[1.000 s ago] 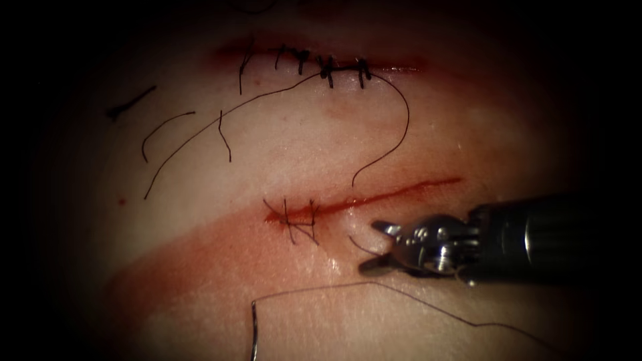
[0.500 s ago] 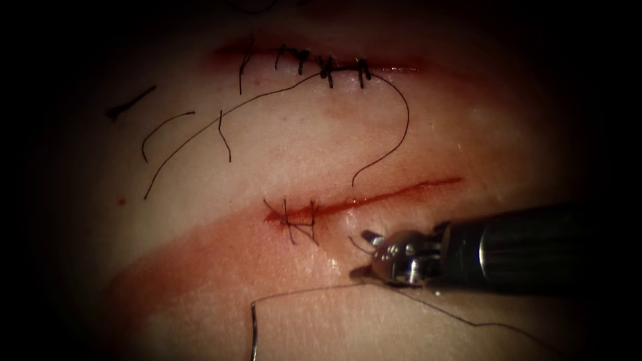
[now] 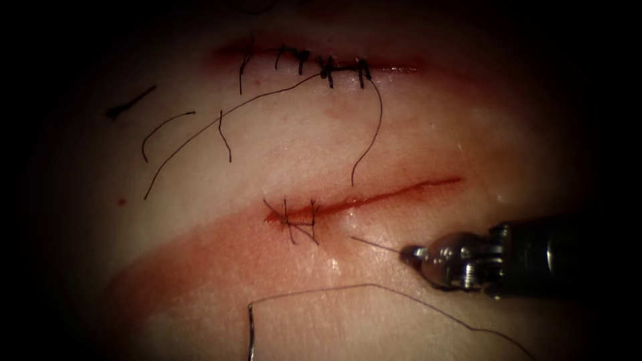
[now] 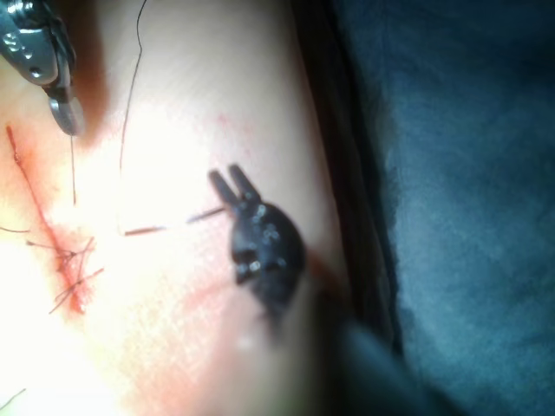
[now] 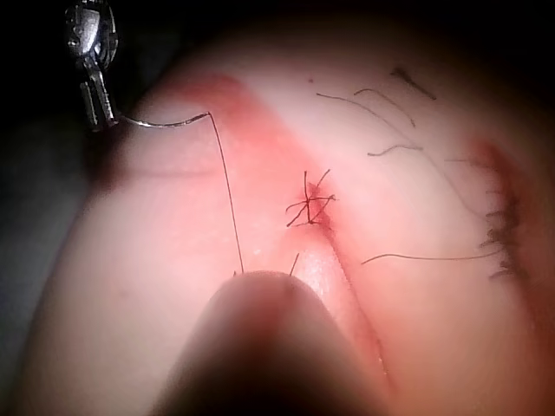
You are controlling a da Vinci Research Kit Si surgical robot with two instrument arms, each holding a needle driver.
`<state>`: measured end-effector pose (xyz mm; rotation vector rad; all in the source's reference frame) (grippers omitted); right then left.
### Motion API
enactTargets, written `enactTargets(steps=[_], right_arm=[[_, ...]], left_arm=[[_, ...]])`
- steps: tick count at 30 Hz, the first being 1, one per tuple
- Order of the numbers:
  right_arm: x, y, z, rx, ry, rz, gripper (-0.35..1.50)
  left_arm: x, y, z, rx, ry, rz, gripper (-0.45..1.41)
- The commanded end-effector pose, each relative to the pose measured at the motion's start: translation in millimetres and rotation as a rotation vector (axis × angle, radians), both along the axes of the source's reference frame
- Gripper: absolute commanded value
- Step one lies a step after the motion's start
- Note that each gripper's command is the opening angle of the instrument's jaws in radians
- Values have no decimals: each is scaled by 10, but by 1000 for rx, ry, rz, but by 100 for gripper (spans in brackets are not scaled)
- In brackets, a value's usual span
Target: Wound Closure
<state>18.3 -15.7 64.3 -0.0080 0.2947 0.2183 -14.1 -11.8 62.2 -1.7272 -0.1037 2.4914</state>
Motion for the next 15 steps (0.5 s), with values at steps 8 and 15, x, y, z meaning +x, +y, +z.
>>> enactTargets(steps=[8,15], right_arm=[[-96,-38,-31,5,-60,30,-35],[-174,-61,-40,17,-123,47,-35]], left_arm=[[-7,-7,6,4,-2,1,-45],[-7,-7,7,4,-3,1,-45]])
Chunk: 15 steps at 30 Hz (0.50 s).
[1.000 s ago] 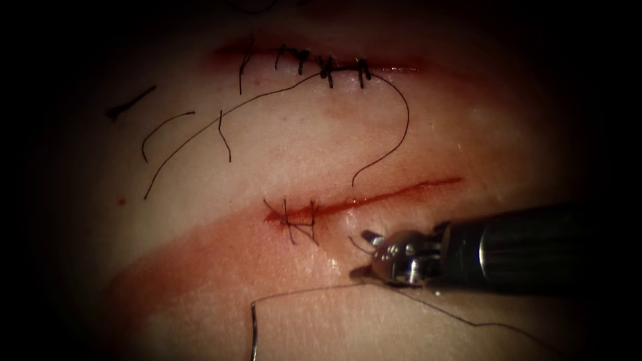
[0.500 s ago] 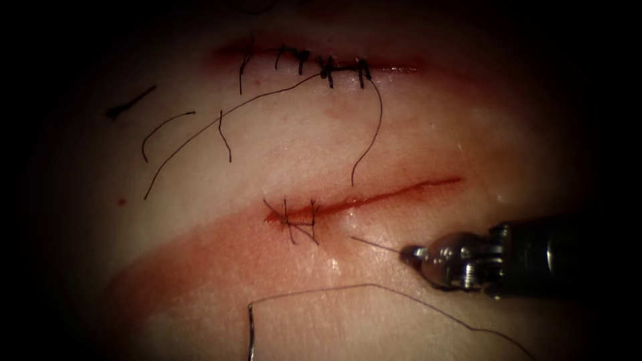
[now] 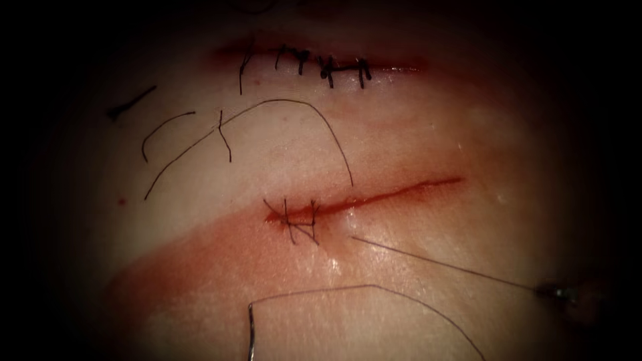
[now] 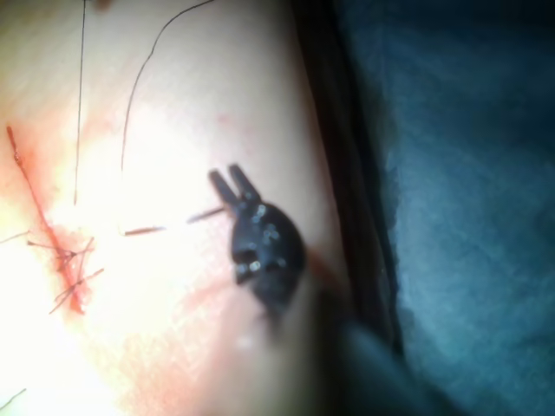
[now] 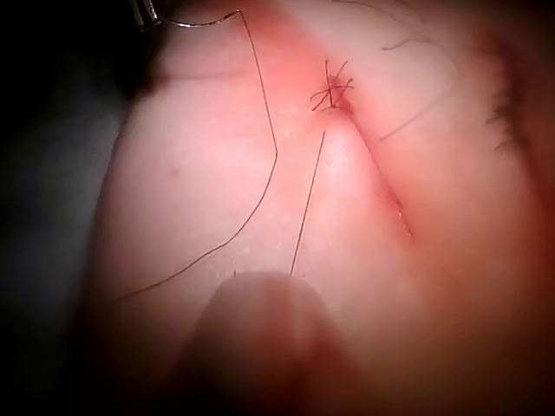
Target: Wound Closure
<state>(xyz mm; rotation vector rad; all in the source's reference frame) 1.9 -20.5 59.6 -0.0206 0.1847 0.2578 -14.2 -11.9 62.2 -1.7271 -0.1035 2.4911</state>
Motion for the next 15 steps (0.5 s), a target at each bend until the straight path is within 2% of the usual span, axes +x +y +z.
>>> enactTargets(steps=[1,15], right_arm=[[-17,-15,6,11,-19,18,-35],[-115,-41,2,55,-124,60,-35]], left_arm=[[-7,-6,6,4,-2,1,-45],[-7,-7,8,3,-2,2,-45]])
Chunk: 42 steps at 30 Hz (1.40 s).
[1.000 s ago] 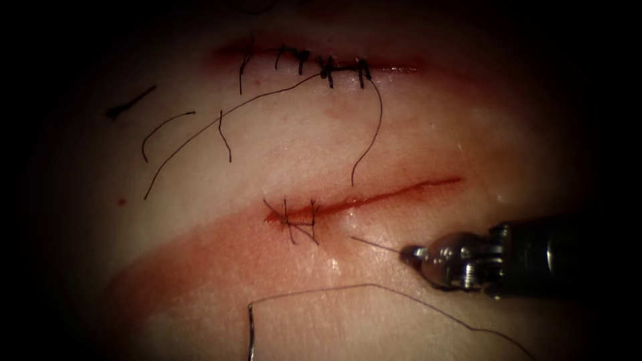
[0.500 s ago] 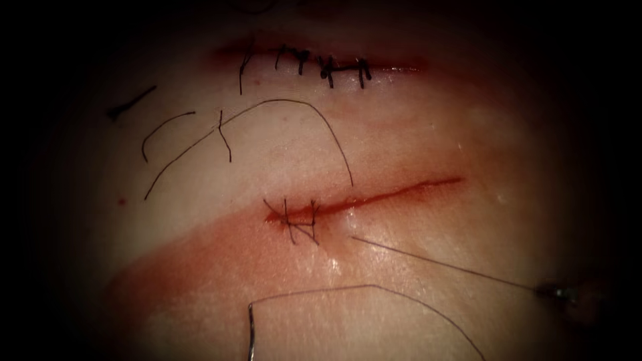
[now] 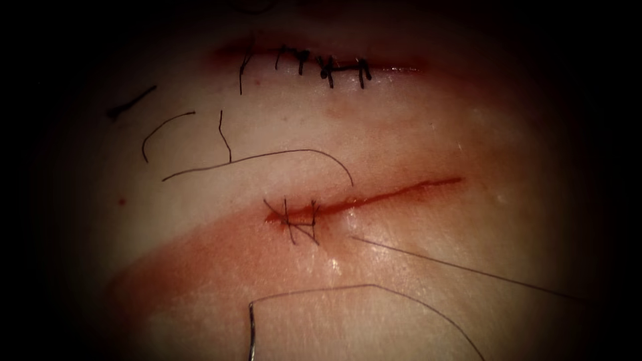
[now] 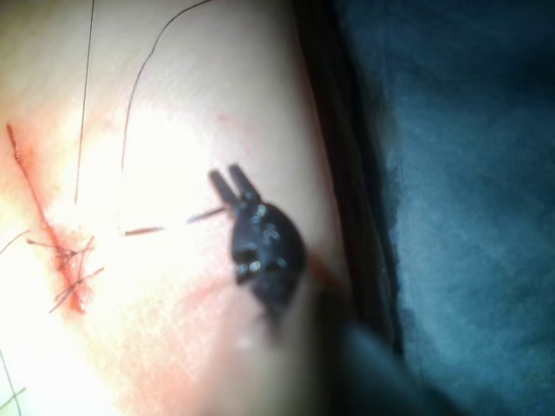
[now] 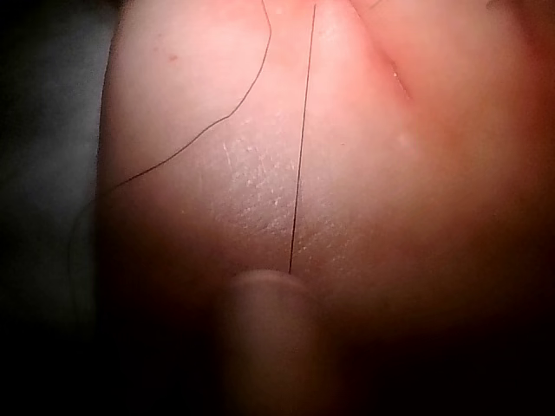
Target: Wound Closure
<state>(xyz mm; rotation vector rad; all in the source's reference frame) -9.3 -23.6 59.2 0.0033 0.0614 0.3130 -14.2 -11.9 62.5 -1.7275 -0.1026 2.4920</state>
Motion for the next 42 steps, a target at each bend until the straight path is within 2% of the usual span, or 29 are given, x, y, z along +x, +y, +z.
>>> enactTargets(steps=[1,14,27,28,29,30,31,32,34,37,42], right_arm=[[-8,-11,5,13,-11,8,-35],[-69,-26,-3,84,-80,27,-35],[-98,-41,-5,182,-150,40,-35],[-98,-41,-6,180,-157,57,-10],[-97,-40,-7,182,-166,93,56],[-95,-39,-7,177,-164,109,96],[-91,-36,-9,165,-159,128,125],[-85,-32,-11,140,-148,162,143],[-73,-25,-17,111,-118,192,148],[-48,-13,-29,155,-7,224,148],[17,11,-56,225,221,212,148]], left_arm=[[-7,-7,6,4,-2,1,-45],[-7,-6,6,4,-3,1,-45],[-5,-7,6,4,-3,2,-45],[-5,-7,6,4,-3,2,-45],[-5,-7,6,4,-3,2,-45],[-5,-7,6,4,-3,2,-45],[-5,-7,6,4,-3,2,-45],[-5,-7,6,4,-3,2,-45],[-5,-6,6,4,-3,2,-45],[-5,-7,5,4,-3,2,-45],[-5,-7,5,4,-3,3,-45]])
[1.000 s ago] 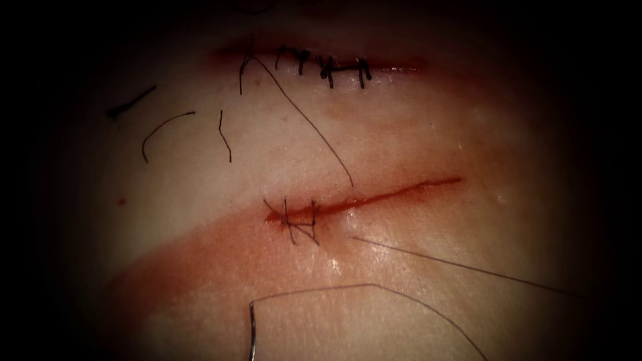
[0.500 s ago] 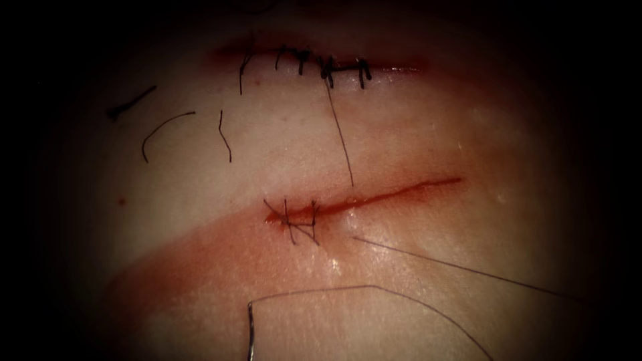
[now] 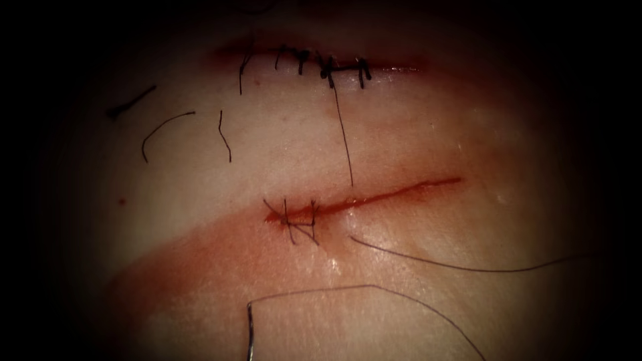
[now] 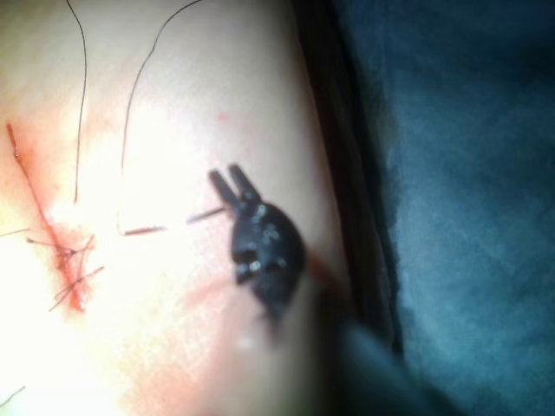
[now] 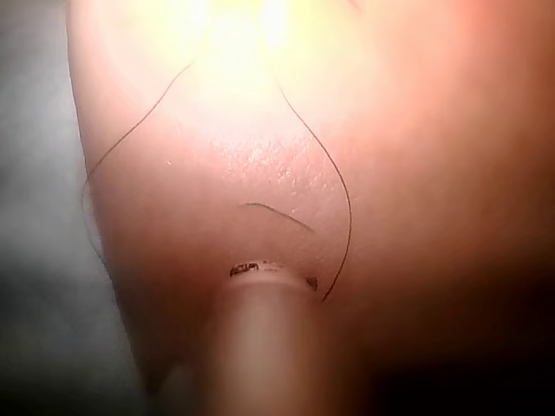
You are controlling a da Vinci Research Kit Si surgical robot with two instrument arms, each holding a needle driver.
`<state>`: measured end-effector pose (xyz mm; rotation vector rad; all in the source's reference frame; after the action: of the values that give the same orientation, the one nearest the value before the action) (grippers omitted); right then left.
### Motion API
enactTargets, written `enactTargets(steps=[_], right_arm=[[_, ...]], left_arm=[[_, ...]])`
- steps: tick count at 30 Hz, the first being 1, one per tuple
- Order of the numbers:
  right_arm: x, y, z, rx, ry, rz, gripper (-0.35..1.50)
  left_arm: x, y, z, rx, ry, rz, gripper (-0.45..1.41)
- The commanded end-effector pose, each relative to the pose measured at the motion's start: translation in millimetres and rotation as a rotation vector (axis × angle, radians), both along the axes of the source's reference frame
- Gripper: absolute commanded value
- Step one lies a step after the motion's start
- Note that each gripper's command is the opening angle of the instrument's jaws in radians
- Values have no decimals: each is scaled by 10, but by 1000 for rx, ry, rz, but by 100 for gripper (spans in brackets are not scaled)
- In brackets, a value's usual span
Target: Wound Closure
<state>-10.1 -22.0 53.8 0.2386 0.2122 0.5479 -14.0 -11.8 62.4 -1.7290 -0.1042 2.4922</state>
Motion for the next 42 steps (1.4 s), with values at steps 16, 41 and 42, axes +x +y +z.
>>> enactTargets(steps=[16,41,42], right_arm=[[229,58,-40,-94,541,-100,133],[334,87,113,-276,203,-163,126],[335,84,118,-273,199,-167,126]], left_arm=[[-6,-7,6,4,-3,1,-45],[-7,-7,6,4,-2,1,-45],[-7,-7,6,3,-2,1,-45]])
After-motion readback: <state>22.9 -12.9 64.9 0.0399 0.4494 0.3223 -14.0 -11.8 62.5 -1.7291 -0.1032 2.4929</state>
